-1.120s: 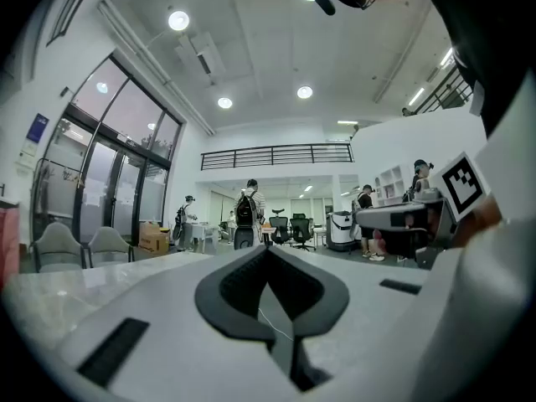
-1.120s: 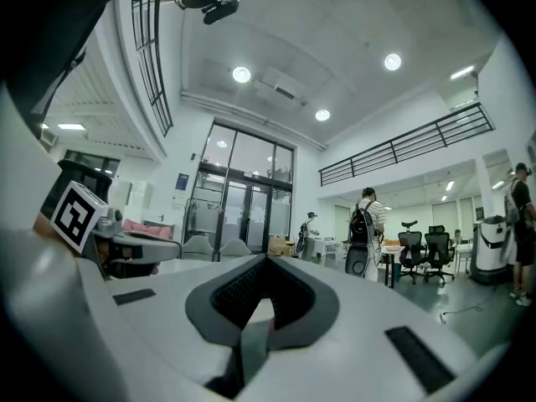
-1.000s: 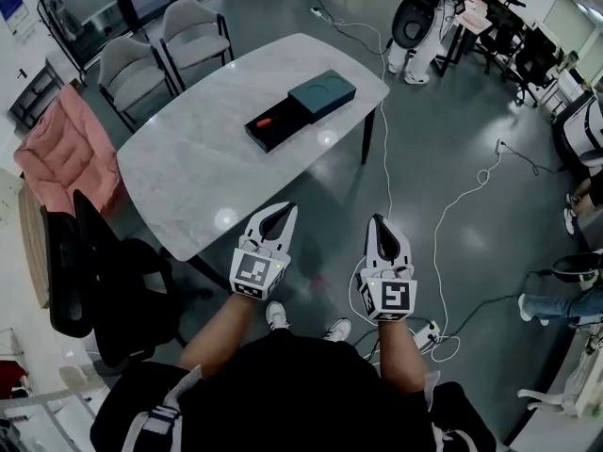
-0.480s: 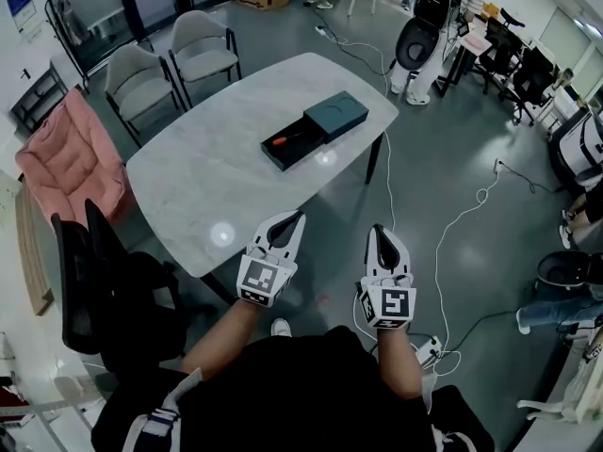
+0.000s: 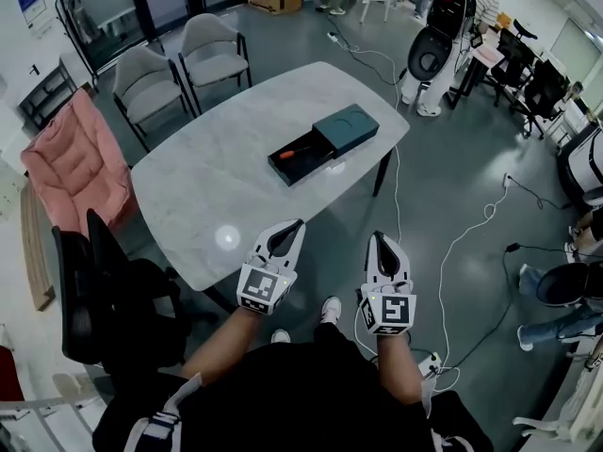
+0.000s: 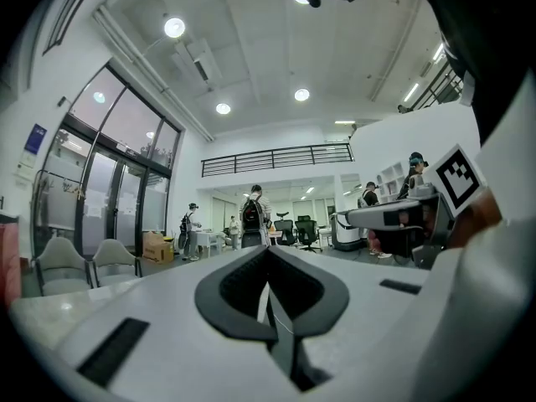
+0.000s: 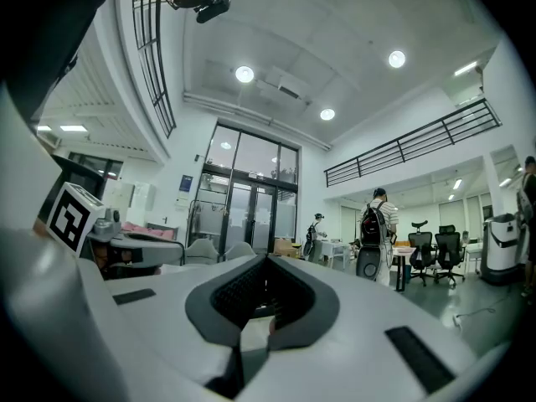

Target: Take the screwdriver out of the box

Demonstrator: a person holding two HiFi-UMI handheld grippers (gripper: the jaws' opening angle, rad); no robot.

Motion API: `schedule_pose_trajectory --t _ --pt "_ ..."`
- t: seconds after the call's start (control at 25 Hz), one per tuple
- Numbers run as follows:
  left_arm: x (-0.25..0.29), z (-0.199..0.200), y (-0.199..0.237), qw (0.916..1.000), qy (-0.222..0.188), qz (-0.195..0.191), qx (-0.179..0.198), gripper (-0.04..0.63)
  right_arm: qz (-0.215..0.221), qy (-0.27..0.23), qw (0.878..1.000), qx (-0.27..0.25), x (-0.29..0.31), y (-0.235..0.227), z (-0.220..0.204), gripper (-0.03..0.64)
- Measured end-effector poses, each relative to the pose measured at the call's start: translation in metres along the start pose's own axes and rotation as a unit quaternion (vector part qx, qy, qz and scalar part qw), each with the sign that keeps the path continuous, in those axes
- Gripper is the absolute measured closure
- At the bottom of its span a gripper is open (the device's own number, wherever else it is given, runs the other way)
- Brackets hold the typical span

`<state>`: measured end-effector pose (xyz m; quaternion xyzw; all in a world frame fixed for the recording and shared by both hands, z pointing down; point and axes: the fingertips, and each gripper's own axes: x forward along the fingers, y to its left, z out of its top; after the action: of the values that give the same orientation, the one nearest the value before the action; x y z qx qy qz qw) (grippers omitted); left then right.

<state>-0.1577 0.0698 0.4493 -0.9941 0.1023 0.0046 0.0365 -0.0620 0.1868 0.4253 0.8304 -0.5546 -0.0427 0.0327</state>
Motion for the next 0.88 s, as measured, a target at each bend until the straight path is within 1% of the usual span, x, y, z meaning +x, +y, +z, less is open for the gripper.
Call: schedule_pose_trajectory --t 0.2,0.44,0.56,0.76,0.88 --pt "0.028 -0.003 0.011 0.9997 0.007 0.023 0.002 0.589 0.028 -0.002 1.000 0.000 0.032 -0.020 -0.005 0.597" --pt "0.074 -0.012 0.016 0.9987 0.016 0.046 -0.013 0.589 0.061 0.004 0.998 0.005 0.072 -0.050 -0.019 0.597" --pt "0.096 -0.017 0.016 0.9981 0.024 0.057 -0.007 0.589 0.075 0.003 0.997 0.006 0.087 -0.067 -0.024 0.597" --pt "0.125 -0.027 0.021 0.9957 0.033 0.086 -0.013 0.589 0.077 -0.003 0.997 0.015 0.108 -0.105 -0.024 0.597" --pt "0.141 -0.030 0.017 0.9950 0.038 0.092 -0.008 0.589 0.081 -0.001 0.997 0.013 0.117 -0.124 -0.028 0.597"
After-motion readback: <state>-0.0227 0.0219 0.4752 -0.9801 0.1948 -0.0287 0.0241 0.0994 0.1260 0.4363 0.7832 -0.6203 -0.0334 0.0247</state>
